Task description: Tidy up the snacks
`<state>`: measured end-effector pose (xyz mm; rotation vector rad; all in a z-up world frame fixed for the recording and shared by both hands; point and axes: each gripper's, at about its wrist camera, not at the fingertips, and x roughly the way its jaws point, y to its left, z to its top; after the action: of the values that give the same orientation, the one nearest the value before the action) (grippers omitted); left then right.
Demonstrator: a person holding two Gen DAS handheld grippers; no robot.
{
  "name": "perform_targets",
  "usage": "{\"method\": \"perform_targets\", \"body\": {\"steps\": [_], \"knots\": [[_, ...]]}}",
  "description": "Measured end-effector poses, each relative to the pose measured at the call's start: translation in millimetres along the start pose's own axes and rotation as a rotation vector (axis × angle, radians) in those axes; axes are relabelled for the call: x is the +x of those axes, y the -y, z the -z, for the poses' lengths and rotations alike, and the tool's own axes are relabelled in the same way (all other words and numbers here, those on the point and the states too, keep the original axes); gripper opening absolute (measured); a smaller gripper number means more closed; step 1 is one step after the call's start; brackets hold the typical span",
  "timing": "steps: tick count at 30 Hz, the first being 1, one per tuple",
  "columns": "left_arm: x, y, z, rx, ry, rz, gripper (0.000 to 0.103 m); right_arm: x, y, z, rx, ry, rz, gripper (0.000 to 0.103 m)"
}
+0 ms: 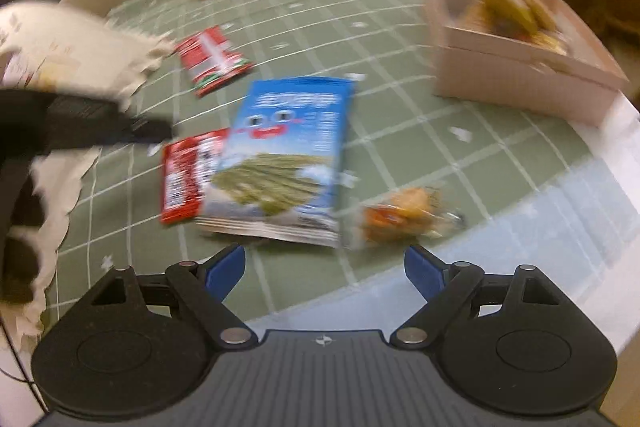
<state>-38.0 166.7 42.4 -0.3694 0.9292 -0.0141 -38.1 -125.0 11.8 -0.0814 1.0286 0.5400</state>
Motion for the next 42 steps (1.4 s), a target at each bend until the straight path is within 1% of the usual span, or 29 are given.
{"method": "perform_targets", "body": {"steps": [2,4,6,7,8,10,12,14,16,20,22,23,25,27,29,30,31,32,33,34,35,38,40,42], "knots": [[8,2,-2,0.019,-0.032,0.004,0.023,10,-13,-9,-0.047,-0.002,0.014,0.087],[10,4,2,0.04,-0.055,0.013,0.025,19,-19,-21,-0.095,0.024,0.106,0.087],[7,8,10,0.075,-0.07,0.02,0.025,26,-15,-31,-0.107,0.053,0.187,0.088],[5,10,14,0.088,-0.077,0.027,0.025,30,-9,-37,-0.099,0.053,0.218,0.088],[2,11,18,0.098,-0.084,0.035,0.025,31,-3,-40,-0.088,0.047,0.229,0.088],[-5,15,25,0.116,-0.078,0.039,0.026,30,6,-43,-0.067,0.034,0.232,0.088],[-15,20,31,0.16,-0.036,0.016,0.026,20,12,-41,-0.041,0.046,0.213,0.088],[-21,31,34,0.208,-0.012,-0.009,0.026,11,19,-38,-0.014,0.052,0.195,0.088],[-17,48,37,0.287,-0.026,-0.016,0.026,5,30,-33,0.021,0.049,0.196,0.088],[-1,82,49,0.465,-0.072,-0.076,0.029,1,61,-23,0.12,0.036,0.232,0.088],[3,92,56,0.527,-0.065,-0.098,0.035,0,77,-20,0.173,0.026,0.243,0.088],[4,94,58,0.539,-0.068,-0.099,0.04,-1,83,-19,0.191,0.023,0.247,0.088],[5,95,58,0.526,-0.079,-0.068,0.06,-3,90,-17,0.21,0.022,0.257,0.088],[6,96,59,0.522,-0.086,-0.037,0.07,-2,92,-16,0.214,0.019,0.257,0.088],[6,95,61,0.52,-0.079,-0.03,0.07,0,92,-15,0.217,0.011,0.246,0.088],[5,92,59,0.505,-0.071,-0.037,0.066,3,91,-15,0.219,0.005,0.244,0.088],[4,89,58,0.491,-0.062,-0.057,0.064,7,91,-15,0.224,0.0,0.243,0.088],[4,85,56,0.481,-0.052,-0.099,0.064,8,91,-13,0.229,-0.004,0.239,0.088],[4,81,54,0.47,-0.05,-0.118,0.064,10,90,-11,0.235,-0.008,0.235,0.088],[4,76,52,0.45,-0.054,-0.117,0.067,12,89,-8,0.241,-0.015,0.23,0.089],[4,72,49,0.426,-0.066,-0.112,0.067,12,88,-7,0.235,-0.009,0.236,0.09],[6,68,45,0.421,-0.077,-0.122,0.069,11,86,-4,0.224,-0.008,0.236,0.093],[8,67,44,0.422,-0.078,-0.128,0.076,12,85,-3,0.221,-0.011,0.236,0.097],[12,64,42,0.404,-0.091,-0.118,0.081,13,84,-2,0.215,-0.013,0.233,0.1]]}}
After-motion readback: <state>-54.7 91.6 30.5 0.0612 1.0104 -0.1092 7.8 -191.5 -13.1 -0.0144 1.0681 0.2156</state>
